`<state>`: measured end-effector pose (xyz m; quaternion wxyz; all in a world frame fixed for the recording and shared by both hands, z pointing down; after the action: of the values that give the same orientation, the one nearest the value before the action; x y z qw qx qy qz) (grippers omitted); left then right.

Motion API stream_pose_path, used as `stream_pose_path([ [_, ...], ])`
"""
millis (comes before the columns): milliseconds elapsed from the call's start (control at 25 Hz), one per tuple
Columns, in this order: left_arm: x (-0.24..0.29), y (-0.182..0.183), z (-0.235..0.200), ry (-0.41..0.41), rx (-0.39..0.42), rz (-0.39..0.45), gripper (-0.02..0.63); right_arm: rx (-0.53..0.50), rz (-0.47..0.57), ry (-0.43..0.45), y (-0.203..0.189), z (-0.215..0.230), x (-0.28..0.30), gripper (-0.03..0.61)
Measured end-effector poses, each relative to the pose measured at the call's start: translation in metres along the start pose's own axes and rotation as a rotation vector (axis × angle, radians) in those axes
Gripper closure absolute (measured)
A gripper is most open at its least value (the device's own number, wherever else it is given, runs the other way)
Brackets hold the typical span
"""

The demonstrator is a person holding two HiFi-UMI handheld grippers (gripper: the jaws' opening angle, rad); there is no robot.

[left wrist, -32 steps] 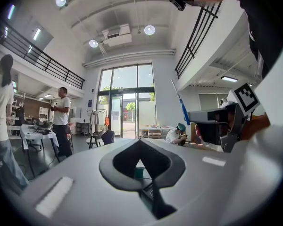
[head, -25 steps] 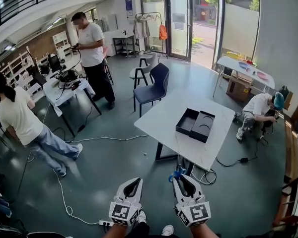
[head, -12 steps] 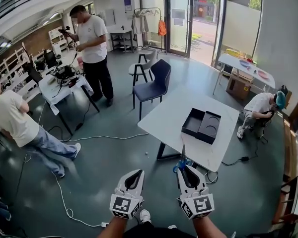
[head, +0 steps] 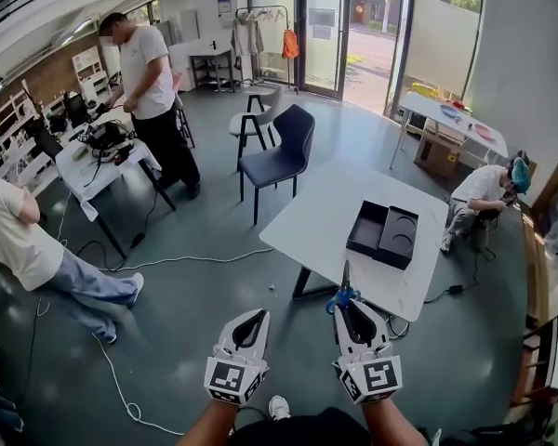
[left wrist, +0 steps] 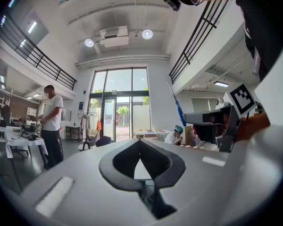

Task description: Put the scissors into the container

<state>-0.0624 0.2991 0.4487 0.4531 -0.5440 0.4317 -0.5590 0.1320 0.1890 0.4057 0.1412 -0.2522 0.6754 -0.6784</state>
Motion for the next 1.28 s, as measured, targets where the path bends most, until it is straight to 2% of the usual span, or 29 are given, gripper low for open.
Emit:
stream_pose_path([
  [440,0.033,0.006,-0.028,-0.054,0.0,0.008,0.604,0.003,-0.027,-0.049,0.001,0.004,0.035,0.5],
  [800,0.084,0.02,-0.04,-0.042,0.027,0.001,0.604,0.015,-0.008,-0.051,0.007,0.049,0.076,0.5],
  [1280,0.149,0.034,-0.028,-0.002,0.022,-0.001,0.604,0.018,-0.004,0.019,0.003,0.111,0.108,0.5],
])
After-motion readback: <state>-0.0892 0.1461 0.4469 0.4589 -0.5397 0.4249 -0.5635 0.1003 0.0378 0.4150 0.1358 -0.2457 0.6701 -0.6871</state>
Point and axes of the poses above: the fingertips, and each gripper's own axes: x forward along the fingers, z to its right, y out of its top, the point moved 8 cm from there along -x, backward along the fingers, and after that the axes turned 12 degrees about -z, right-handed, at the moved point
